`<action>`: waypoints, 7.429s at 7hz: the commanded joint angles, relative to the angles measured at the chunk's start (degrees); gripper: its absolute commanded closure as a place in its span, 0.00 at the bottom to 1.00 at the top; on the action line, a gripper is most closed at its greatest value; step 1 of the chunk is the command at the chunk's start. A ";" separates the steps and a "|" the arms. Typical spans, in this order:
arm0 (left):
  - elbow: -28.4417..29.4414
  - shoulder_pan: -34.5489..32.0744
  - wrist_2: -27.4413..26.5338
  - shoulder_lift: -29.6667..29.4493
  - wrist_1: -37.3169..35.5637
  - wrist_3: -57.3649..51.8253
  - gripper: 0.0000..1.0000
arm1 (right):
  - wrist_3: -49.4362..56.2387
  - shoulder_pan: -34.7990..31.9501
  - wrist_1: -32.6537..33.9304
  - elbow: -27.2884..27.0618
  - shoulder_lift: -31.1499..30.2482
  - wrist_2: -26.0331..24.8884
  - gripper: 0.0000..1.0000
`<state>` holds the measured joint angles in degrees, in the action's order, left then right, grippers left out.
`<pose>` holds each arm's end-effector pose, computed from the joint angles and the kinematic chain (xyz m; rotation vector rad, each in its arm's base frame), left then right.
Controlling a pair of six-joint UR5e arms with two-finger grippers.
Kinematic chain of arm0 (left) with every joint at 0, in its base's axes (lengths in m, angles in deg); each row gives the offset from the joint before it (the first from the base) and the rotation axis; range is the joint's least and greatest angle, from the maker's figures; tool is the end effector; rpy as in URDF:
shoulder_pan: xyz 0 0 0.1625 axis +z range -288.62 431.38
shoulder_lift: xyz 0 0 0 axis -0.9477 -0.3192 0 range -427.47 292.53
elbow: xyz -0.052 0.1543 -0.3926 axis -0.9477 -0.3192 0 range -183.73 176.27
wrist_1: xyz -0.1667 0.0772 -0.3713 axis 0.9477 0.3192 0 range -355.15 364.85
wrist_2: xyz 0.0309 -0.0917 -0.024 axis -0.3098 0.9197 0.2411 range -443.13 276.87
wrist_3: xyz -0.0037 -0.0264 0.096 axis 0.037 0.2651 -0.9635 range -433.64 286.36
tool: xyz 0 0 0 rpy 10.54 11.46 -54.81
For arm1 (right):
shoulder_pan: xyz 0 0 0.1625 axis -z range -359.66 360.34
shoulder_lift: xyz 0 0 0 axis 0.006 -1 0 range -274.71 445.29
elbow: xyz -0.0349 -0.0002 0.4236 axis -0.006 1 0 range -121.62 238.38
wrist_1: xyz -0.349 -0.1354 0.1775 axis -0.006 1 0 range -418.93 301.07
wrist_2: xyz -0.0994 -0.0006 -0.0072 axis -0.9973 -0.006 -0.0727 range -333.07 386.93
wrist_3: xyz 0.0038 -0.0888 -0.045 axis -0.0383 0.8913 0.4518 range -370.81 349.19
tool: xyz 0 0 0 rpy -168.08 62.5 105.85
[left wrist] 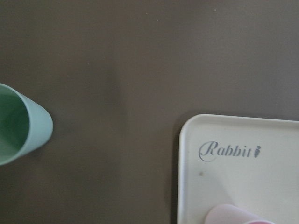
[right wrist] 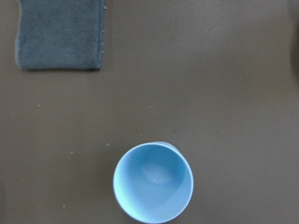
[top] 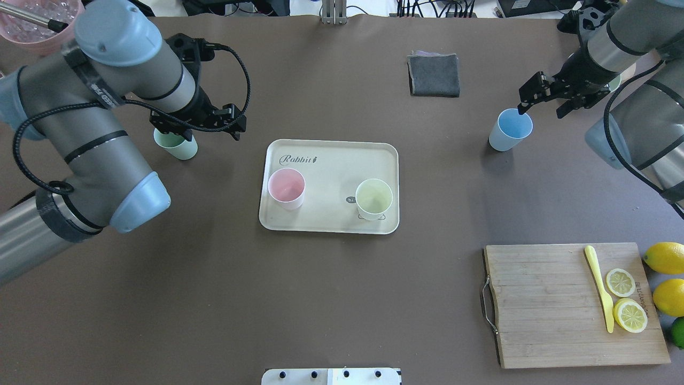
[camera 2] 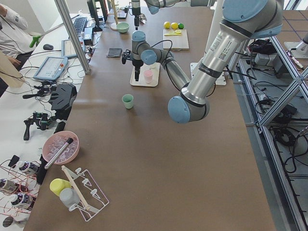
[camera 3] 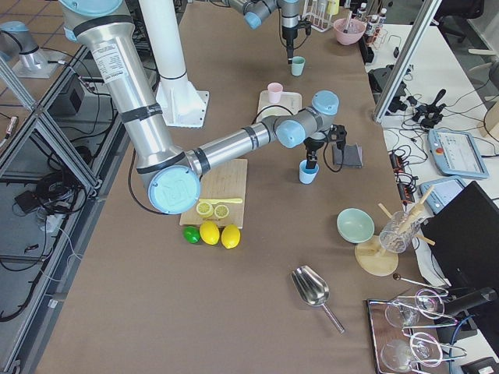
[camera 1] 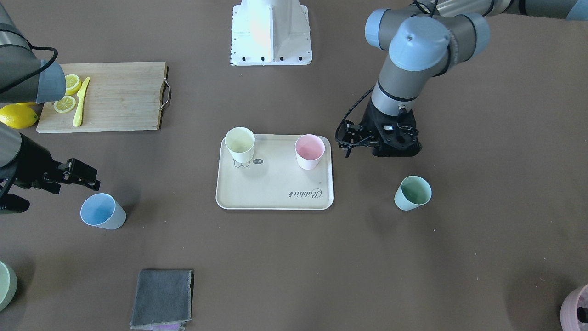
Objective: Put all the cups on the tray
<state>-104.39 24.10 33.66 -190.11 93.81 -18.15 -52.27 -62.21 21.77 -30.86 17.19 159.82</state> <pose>0.3748 -0.5363 0.2503 0.1366 0.8381 -0.0371 -0.2402 -0.6047 0.4278 0.0041 -0.8871 0.0295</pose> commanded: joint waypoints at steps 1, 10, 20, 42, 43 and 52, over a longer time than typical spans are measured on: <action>0.46 -4.04 1.60 1.44 -0.63 -5.73 0.02 | 0.33 1.71 -1.06 5.99 1.12 -2.10 0.18; 12.57 -6.33 1.16 5.92 6.21 -17.88 0.05 | -25.22 14.10 -1.25 5.40 16.75 -2.80 1.00; 12.68 -5.02 9.68 -1.97 6.31 -5.61 1.00 | -24.33 10.90 2.69 -4.95 12.67 -1.94 0.00; -4.72 -32.17 18.62 30.33 -2.39 -55.23 0.02 | 46.73 -20.33 4.47 0.47 -19.09 1.07 0.00; -4.37 -32.09 18.65 30.35 -2.65 -54.79 0.02 | 46.73 -20.33 4.46 0.30 -19.09 1.06 0.00; -3.76 -32.17 18.12 31.32 -2.12 -55.32 0.02 | 46.56 -20.42 4.38 -1.02 -19.36 -1.58 0.00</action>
<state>-108.24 -8.07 51.86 -158.77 91.68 -73.41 -5.54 -82.62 26.15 -31.61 -2.03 158.17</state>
